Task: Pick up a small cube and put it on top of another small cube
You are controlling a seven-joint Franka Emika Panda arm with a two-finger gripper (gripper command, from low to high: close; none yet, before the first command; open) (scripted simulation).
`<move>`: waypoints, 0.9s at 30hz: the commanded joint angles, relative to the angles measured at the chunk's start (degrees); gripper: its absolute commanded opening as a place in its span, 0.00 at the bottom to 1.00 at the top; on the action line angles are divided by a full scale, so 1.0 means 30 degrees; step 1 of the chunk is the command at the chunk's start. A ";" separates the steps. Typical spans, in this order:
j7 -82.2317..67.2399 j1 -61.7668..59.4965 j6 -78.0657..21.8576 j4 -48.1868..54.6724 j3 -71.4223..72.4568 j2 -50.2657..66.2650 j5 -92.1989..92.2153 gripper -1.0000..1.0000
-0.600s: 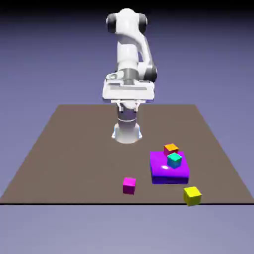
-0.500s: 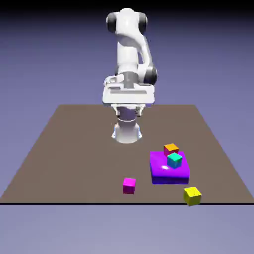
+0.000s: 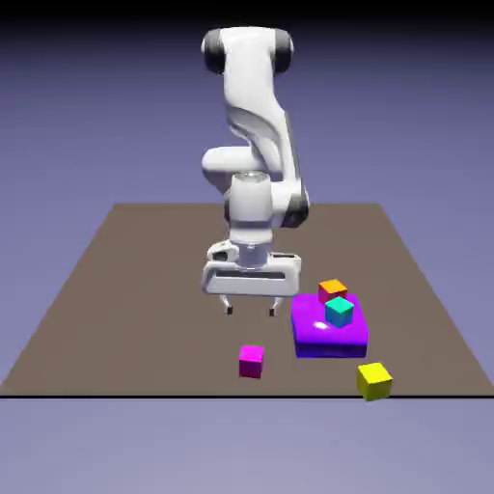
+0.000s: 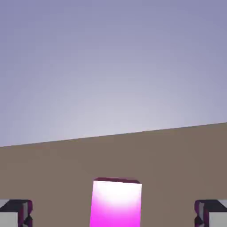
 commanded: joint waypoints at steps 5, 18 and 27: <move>0.0680 -0.0117 -0.0922 0.0907 0.0132 0.2224 -0.0049 0.50; 0.0699 -0.0091 -0.0644 0.0967 0.0101 0.2562 -0.0075 0.00; -0.5264 0.3371 -0.4780 0.6797 0.2396 0.4431 -0.1672 0.00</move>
